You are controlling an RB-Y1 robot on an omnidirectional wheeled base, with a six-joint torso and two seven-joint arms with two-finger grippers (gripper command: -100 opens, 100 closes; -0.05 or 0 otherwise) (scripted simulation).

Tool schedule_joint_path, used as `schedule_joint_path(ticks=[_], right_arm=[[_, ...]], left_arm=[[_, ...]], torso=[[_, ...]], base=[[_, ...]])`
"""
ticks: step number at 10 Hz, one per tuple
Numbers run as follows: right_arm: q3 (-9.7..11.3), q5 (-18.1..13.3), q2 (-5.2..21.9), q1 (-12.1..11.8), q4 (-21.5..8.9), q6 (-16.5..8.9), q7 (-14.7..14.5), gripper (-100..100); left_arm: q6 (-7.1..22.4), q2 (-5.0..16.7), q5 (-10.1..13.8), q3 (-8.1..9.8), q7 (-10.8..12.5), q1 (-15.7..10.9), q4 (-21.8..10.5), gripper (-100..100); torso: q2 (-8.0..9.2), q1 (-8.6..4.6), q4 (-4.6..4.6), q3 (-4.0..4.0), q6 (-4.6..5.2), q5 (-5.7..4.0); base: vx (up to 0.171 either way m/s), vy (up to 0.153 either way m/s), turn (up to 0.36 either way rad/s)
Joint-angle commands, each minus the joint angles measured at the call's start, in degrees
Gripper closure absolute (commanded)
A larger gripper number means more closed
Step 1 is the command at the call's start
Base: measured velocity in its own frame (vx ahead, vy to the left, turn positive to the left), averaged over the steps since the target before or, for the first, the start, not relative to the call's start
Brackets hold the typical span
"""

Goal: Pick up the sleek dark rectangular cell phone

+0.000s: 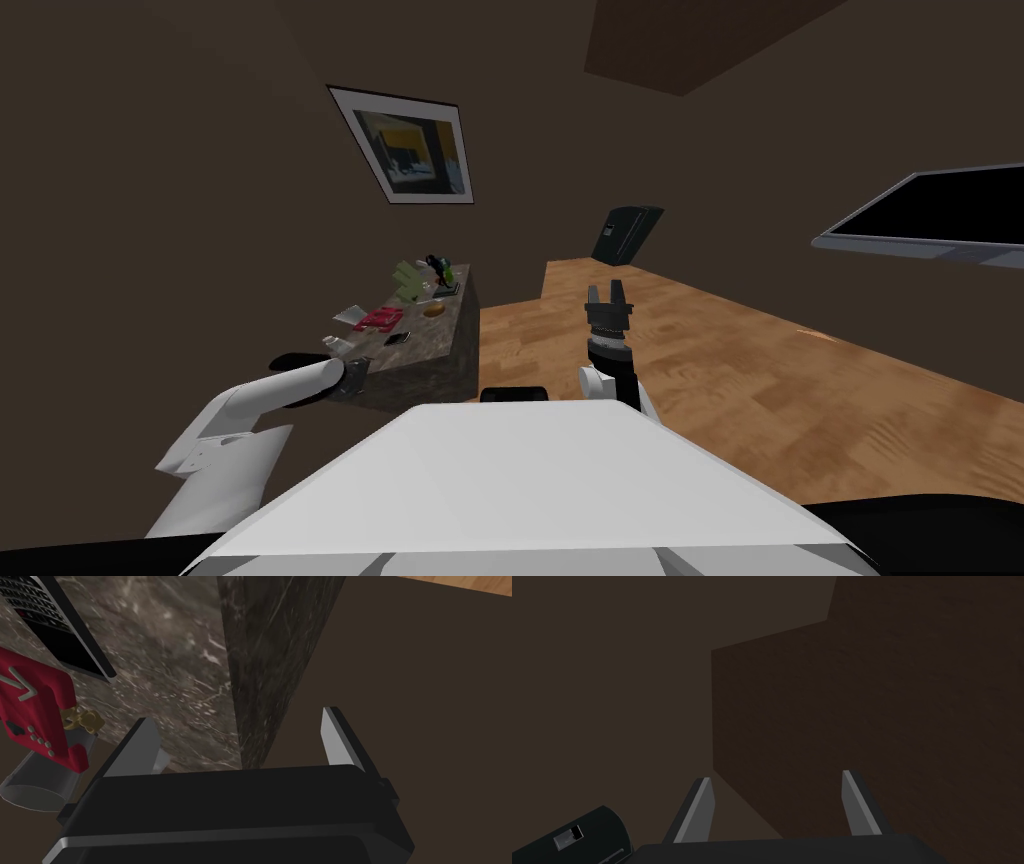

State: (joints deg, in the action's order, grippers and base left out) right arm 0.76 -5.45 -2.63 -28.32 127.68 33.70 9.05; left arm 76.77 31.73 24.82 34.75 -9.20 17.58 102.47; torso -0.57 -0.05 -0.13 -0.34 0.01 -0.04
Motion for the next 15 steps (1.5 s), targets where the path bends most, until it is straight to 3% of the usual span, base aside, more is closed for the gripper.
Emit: schedule_joint_path(ticks=[1, 7, 15], right_arm=[[0.00, 0.00, 0.00, 0.00, 0.00, 0.00, 0.00, 0], [0.00, 0.00, 0.00, 0.00, 0.00, 0.00, 0.00, 0], [-0.01, 0.00, 0.01, -0.01, 0.00, 0.00, 0.00, 0]], left_arm=[[2.86, 0.47, 0.26, 0.52, -0.49, -0.10, -0.67, -100], [12.29, 4.42, 2.30, 4.00, -3.80, -1.04, -5.21, -100], [22.00, 7.26, 4.32, 6.67, -8.80, -0.95, -11.50, -100]], torso=[[0.00, 0.00, 0.00, 0.00, 0.00, 0.00], [-0.07, 0.13, -0.01, -0.04, 0.00, 0.03], [-0.23, 0.29, -0.07, -0.15, 0.00, 0.09]], base=[[0.123, -0.031, -0.002], [0.157, -0.005, -0.006], [0.210, 0.039, -0.001]])
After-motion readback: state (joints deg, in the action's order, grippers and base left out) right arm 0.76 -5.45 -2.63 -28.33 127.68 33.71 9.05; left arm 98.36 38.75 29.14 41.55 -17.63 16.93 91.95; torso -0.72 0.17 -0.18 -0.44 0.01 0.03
